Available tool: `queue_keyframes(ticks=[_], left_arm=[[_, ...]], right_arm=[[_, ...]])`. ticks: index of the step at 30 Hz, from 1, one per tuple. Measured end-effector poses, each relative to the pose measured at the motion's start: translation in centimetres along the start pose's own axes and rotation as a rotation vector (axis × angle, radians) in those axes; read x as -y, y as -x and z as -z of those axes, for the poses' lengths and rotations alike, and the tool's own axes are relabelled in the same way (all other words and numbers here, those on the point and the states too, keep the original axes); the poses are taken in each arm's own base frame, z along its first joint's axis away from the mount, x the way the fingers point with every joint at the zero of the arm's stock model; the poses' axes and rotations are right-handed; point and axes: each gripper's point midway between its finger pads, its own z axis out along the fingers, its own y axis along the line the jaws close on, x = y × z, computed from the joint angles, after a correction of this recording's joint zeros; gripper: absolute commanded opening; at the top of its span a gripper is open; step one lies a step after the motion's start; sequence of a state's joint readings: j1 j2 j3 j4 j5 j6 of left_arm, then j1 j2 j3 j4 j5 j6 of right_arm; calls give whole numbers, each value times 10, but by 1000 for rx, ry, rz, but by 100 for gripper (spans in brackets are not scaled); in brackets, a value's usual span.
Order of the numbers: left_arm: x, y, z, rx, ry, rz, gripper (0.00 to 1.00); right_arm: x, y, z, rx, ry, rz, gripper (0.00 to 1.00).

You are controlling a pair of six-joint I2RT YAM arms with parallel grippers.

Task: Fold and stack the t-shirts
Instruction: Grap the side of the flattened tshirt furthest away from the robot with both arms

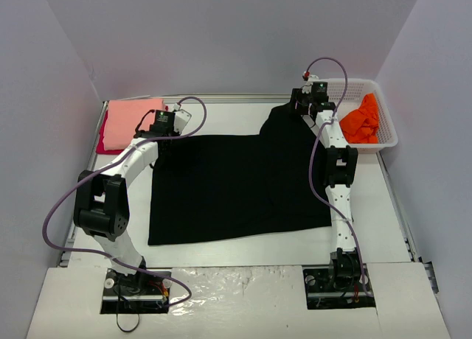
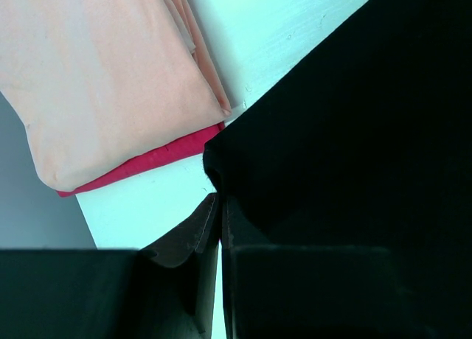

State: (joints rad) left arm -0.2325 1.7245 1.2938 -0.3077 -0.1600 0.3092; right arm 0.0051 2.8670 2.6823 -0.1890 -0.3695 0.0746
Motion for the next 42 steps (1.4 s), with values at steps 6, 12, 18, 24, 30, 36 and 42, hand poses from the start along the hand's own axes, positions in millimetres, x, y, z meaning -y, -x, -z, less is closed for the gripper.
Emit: queue_keyframes(ticks=[6,12,18,24,30,36,42], left_arm=[[0,0,0,1,-2,0,2],[0,0,0,1,-3,0,2],[1,0,0,2,-6,0,2],[1,0,0,3,-6,0,2],[1,1,0,3,-6,0,2],[2,0,-1,0,-7,-1,2],[4,-4,-6,-15,-13,-8,2]], right_arm=[[5,1,-1,9,8,-12,40],[7,1,0,8,6,-14,36],[8,0,0,5,5,-7,29],[2,-2,-2,-2,8,19,29],[-9,-5,-3,-12,18,70,27],[-10,-6,-7,-11,13,106,8],[-7,-5,-8,-8,-19,119,0]])
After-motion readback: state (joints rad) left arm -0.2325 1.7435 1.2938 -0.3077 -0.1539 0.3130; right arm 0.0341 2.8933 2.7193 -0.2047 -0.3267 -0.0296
